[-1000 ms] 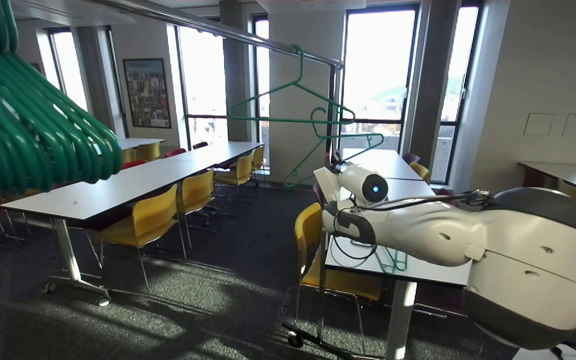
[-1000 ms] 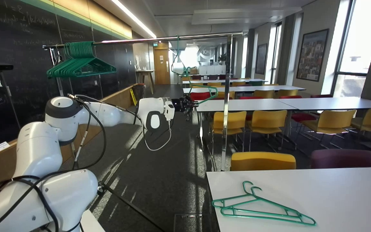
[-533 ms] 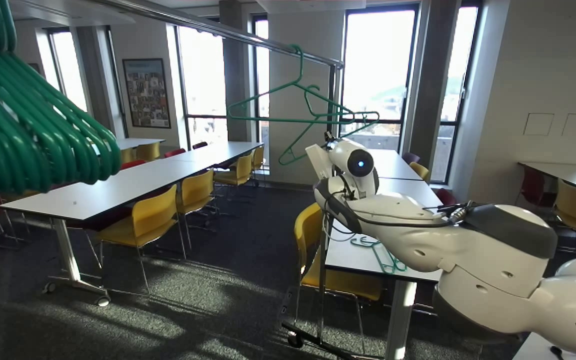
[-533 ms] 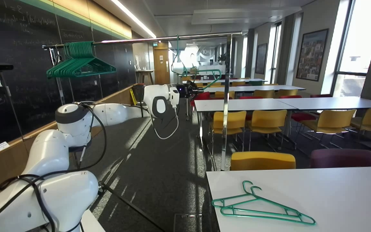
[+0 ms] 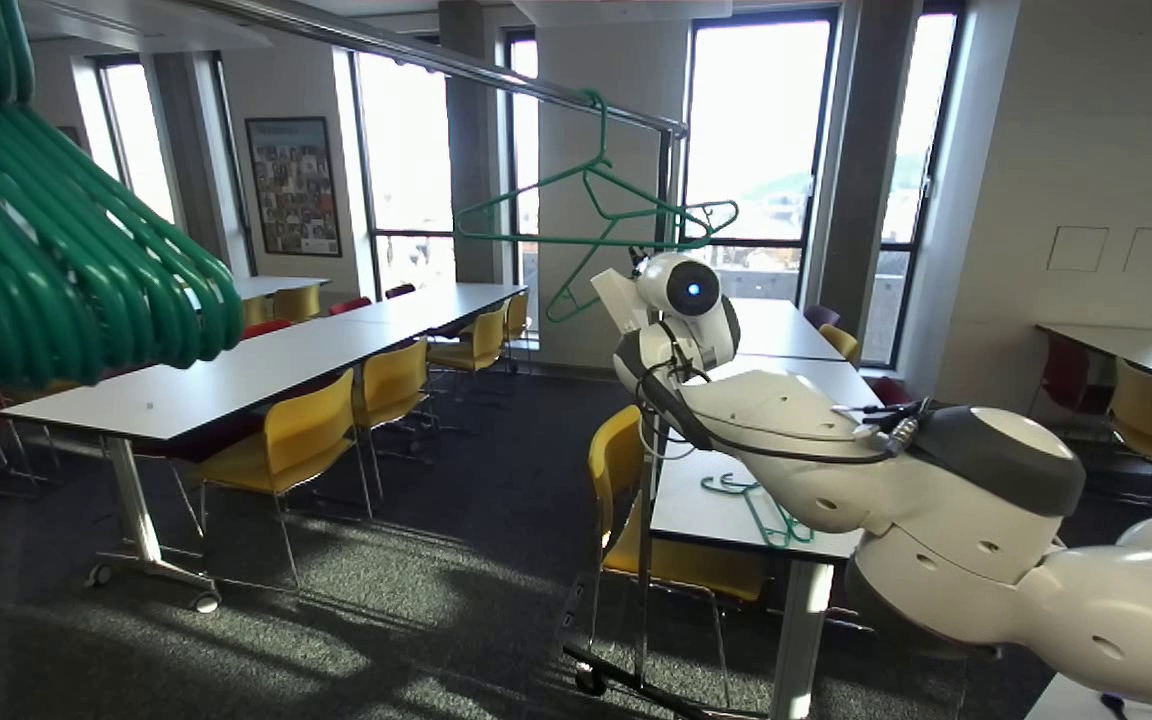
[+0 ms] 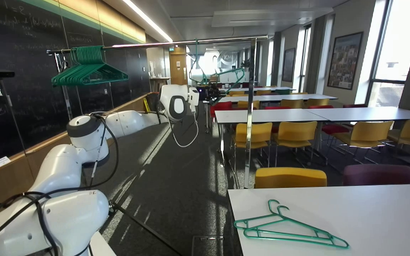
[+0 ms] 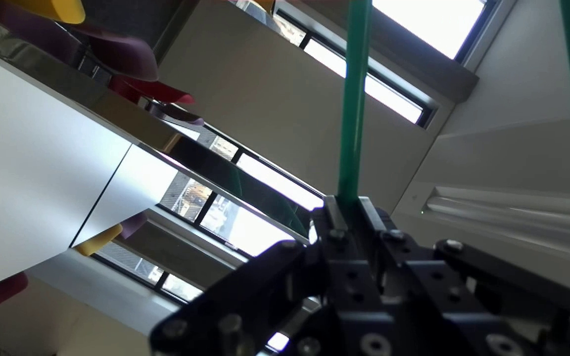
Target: Put one hanger on the cloth rack
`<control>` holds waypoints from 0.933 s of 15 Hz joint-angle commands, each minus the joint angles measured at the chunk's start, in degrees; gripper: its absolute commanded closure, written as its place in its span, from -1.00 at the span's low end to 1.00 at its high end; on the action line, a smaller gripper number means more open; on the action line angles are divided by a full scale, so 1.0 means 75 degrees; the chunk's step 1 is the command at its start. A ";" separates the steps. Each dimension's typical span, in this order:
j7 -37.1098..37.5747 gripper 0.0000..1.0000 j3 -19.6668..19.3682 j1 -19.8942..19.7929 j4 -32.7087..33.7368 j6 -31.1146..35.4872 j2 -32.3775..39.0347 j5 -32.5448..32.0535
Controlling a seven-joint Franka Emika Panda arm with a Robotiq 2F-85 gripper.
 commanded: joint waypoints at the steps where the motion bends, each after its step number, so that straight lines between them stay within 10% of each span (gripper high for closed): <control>1: 0.0313 0.95 -0.0196 -0.0264 0.0534 -0.0142 -0.0364 -0.0970; 14: 0.1259 0.95 -0.0248 -0.0050 0.0487 0.0532 -0.0829 -0.2386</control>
